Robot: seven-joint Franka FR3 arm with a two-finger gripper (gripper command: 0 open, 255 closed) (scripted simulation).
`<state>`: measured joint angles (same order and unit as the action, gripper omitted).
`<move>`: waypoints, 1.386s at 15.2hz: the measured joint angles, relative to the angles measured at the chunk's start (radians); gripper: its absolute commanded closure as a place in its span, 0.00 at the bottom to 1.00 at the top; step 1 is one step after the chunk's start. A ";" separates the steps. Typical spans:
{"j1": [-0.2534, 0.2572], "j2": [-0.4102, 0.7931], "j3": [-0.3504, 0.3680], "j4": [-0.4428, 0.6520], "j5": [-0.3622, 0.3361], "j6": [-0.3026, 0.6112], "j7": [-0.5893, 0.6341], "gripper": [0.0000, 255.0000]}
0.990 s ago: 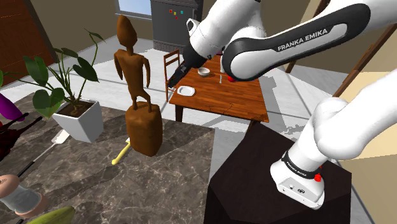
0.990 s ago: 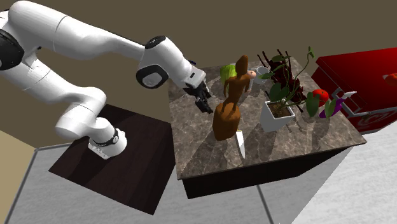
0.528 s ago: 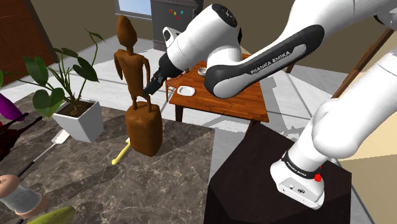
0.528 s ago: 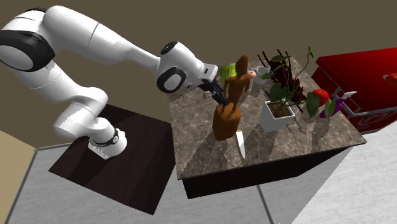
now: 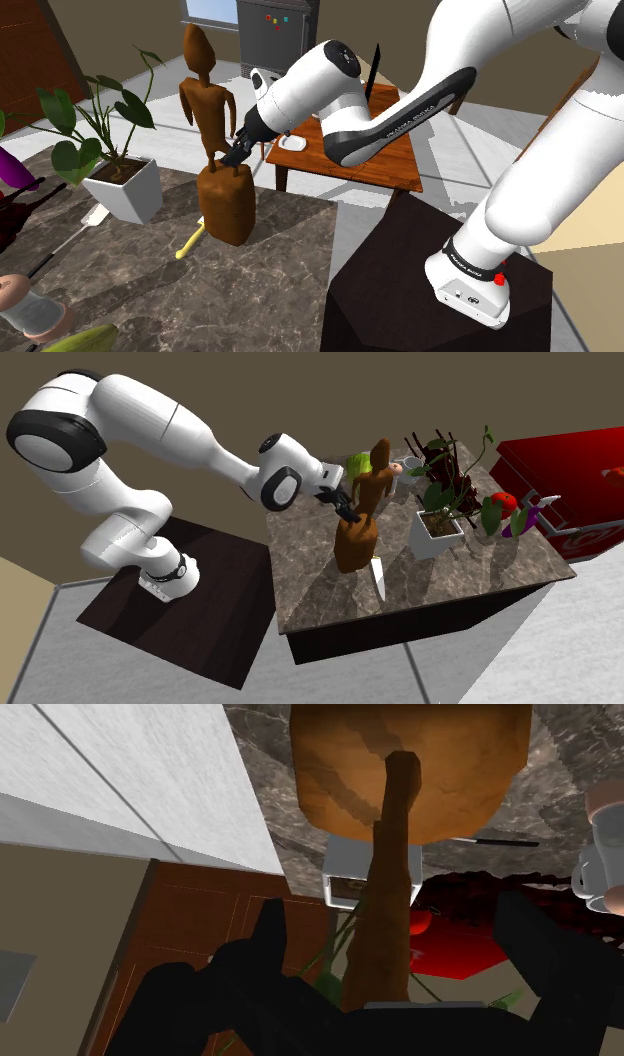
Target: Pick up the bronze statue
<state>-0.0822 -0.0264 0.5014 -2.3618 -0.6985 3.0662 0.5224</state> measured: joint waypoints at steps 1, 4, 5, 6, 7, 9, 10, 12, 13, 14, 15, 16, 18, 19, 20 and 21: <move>-0.004 0.005 0.001 0.002 -0.023 0.003 0.019 1.00; -0.006 0.009 0.002 0.004 -0.045 0.008 0.037 1.00; -0.007 0.009 0.002 0.005 -0.047 0.008 0.038 1.00; -0.006 0.009 0.002 0.005 -0.046 0.007 0.038 1.00; -0.006 0.009 0.003 0.005 -0.045 0.008 0.037 1.00; -0.006 0.008 0.003 0.003 -0.041 0.008 0.034 1.00; -0.006 0.008 0.003 0.003 -0.042 0.009 0.035 1.00; -0.004 0.006 0.002 0.002 -0.023 0.006 0.018 1.00; 0.000 -0.001 0.001 -0.002 0.014 0.001 -0.014 1.00; 0.008 -0.010 -0.001 -0.004 0.064 -0.007 -0.058 1.00; 0.018 -0.022 -0.004 -0.006 0.113 -0.015 -0.098 1.00; 0.029 -0.032 -0.010 -0.007 0.160 -0.023 -0.138 1.00; 0.055 -0.054 -0.024 -0.008 0.245 -0.042 -0.210 1.00; 0.071 -0.067 -0.034 -0.007 0.292 -0.055 -0.249 1.00; 0.084 -0.075 -0.044 -0.004 0.326 -0.065 -0.280 1.00; 0.095 -0.084 -0.051 -0.001 0.353 -0.076 -0.302 1.00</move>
<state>0.0132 -0.1103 0.4502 -2.3624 -0.3450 2.9900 0.2207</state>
